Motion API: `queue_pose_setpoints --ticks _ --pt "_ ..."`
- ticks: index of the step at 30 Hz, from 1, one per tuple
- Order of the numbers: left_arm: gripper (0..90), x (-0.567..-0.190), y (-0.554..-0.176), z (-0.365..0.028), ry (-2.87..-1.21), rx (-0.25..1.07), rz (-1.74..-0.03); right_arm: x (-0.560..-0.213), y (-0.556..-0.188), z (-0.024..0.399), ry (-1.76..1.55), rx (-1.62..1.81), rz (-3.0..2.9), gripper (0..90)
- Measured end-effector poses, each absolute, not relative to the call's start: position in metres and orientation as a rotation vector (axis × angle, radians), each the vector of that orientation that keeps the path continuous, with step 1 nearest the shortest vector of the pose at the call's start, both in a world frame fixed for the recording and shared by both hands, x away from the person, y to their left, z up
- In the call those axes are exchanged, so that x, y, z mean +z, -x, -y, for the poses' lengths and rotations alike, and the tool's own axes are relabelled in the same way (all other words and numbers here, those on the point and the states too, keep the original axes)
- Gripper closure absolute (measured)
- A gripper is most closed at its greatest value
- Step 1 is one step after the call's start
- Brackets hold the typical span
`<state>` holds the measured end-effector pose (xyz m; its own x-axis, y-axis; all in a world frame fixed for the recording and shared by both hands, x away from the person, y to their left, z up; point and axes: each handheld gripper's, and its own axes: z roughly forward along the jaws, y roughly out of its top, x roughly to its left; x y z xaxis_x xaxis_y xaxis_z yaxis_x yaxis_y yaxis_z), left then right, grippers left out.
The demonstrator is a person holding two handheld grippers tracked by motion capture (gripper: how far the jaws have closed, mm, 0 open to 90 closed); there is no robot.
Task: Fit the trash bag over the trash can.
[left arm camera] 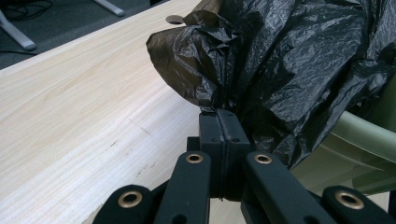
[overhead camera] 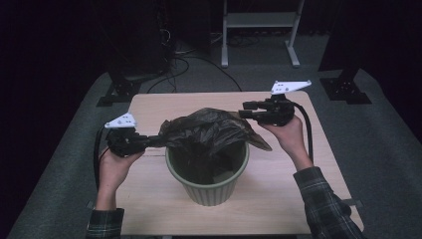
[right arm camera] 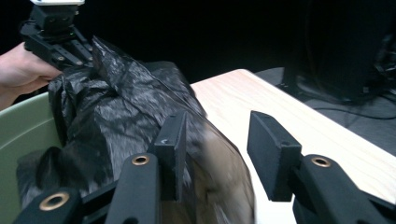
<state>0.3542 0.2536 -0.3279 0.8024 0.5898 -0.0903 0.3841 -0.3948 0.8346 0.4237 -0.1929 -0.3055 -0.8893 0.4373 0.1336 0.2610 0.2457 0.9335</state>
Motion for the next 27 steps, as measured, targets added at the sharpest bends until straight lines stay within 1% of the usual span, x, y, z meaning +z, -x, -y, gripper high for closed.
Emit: queue_pose_setpoints --ticks 4,7,9,10,12,13,15,16,18,23,27 --pt "89.9 -0.328 -0.356 -0.254 -2.034 0.268 -0.720 -0.305 -0.430 0.176 -0.608 1.740 -2.398 52.9" --pt "90.0 -0.328 -0.356 -0.253 -2.034 0.267 -0.716 -0.303 -0.433 0.164 -0.544 1.793 -2.442 47.2" --pt "90.0 -0.327 -0.356 -0.253 -2.032 0.269 -0.714 -0.300 -0.433 0.159 -0.513 1.784 -2.455 46.2" --pt "89.9 -0.326 -0.356 -0.252 -2.031 0.270 -0.712 -0.299 -0.433 0.156 -0.505 1.784 -2.470 47.5" --pt "89.9 -0.326 -0.356 -0.252 -2.029 0.269 -0.710 -0.299 -0.433 0.152 -0.484 1.775 -2.494 59.3" --pt "90.0 -0.326 -0.356 -0.251 -2.029 0.269 -0.709 -0.300 -0.433 0.150 -0.479 1.765 -2.518 66.6" --pt "89.9 -0.325 -0.355 -0.251 -2.030 0.270 -0.707 -0.301 -0.433 0.149 -0.467 1.747 -2.541 75.5" --pt "89.9 -0.325 -0.355 -0.251 -2.029 0.269 -0.706 -0.301 -0.432 0.149 -0.456 1.743 -2.552 84.3" --pt "89.9 -0.325 -0.354 -0.251 -2.030 0.267 -0.702 -0.301 -0.429 0.150 -0.440 1.750 -2.559 89.2" --pt "89.9 -0.321 -0.347 -0.251 -2.013 0.263 -0.683 -0.297 -0.410 0.158 -0.393 1.740 -2.571 89.6" --pt "89.9 -0.316 -0.340 -0.250 -2.009 0.264 -0.664 -0.293 -0.385 0.164 -0.339 1.726 -2.577 89.6"
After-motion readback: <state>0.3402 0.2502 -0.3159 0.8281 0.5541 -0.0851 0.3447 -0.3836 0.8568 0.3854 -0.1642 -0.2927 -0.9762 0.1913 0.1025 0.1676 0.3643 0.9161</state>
